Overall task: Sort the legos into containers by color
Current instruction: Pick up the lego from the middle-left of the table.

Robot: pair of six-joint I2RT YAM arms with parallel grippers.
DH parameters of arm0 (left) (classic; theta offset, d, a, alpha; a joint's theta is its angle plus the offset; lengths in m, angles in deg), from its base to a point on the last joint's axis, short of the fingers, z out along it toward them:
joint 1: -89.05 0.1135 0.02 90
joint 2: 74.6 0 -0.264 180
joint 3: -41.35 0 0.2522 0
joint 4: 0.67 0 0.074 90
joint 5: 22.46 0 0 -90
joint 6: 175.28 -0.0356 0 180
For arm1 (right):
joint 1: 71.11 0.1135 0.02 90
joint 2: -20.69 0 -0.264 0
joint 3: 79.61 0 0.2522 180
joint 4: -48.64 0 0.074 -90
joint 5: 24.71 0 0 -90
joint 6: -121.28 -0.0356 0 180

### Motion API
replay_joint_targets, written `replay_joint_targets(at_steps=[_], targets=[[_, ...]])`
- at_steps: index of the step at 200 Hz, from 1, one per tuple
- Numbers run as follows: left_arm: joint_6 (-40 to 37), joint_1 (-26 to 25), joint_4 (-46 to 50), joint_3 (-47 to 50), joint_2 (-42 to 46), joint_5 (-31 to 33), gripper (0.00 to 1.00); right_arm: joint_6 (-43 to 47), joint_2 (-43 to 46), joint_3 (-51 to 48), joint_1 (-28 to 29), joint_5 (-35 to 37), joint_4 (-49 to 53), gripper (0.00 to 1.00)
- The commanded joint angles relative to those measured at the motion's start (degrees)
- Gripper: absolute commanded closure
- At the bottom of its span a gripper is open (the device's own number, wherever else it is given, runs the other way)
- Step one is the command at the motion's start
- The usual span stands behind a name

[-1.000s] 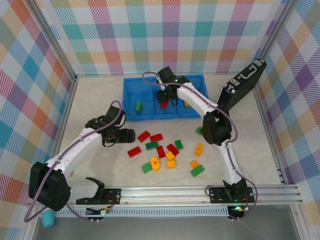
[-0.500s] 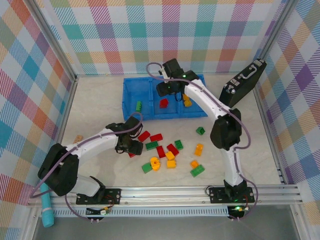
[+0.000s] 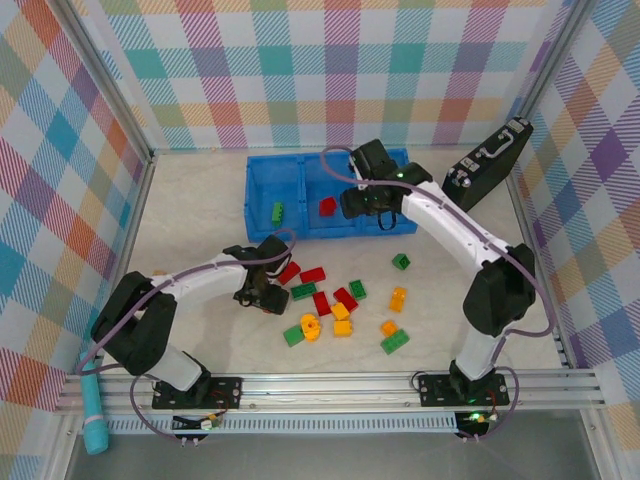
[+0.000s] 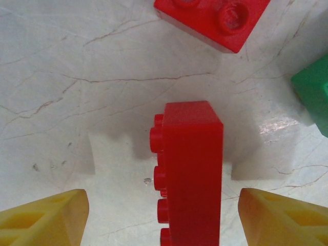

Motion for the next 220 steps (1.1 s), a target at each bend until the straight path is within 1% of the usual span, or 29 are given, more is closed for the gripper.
replay_joint_targets(at_steps=[1,21,42,66,77,90,109,119,145,171,184,206,220], targets=[[-1.81,-0.51,0.11,-1.88,-1.38,-1.35,0.24,-2.24,4.01,-2.25,0.03,2.57,2.21,0.32],[-2.01,-0.49,0.33,-2.58,-2.79,-1.36,0.25,-2.62,5.24,-3.62,-0.18,3.21,2.22,0.31],[-2.16,-0.52,0.76,-3.60,-4.02,-1.64,0.31,-2.64,5.79,-4.05,-0.27,3.65,2.30,0.31],[-2.17,-0.53,1.35,-4.90,-5.38,-2.26,0.46,-3.01,6.65,-4.84,-0.27,4.68,3.63,0.31],[-1.92,-0.44,1.56,-5.31,-5.97,-2.39,0.55,-3.57,7.84,-6.02,-0.27,4.98,4.27,0.31],[-1.26,-0.48,1.86,-5.73,-6.93,-2.41,0.62,-4.56,9.80,-8.18,-0.51,4.90,4.71,0.31],[-0.34,-0.40,4.23,-7.47,-10.45,-2.05,0.74,-7.47,12.43,-12.07,-0.94,2.98,5.68,0.30],[0.37,-0.40,4.56,-8.05,-11.62,-2.26,0.78,-10.01,13.34,-14.74,-0.98,1.43,5.93,0.30],[1.24,-0.40,5.40,-9.20,-12.50,-2.80,0.84,-20.47,15.18,-21.56,-0.98,-2.12,7.69,0.30],[1.53,-0.40,8.51,-12.61,-11.47,-1.72,0.89,-27.54,18.26,-28.71,-1.07,-2.32,6.06,0.30],[1.06,-0.40,11.13,-16.35,-10.73,-0.48,0.90,-29.32,18.97,-31.39,-1.24,-2.81,4.38,0.29],[-0.49,-0.31,15.03,-26.00,-10.32,1.87,0.90,-31.27,18.76,-35.19,-1.43,-4.08,2.28,0.29],[-2.24,-0.22,15.49,-32.97,-11.59,1.52,0.90,-31.55,18.76,-38.14,-1.46,-5.04,-0.28,0.29]])
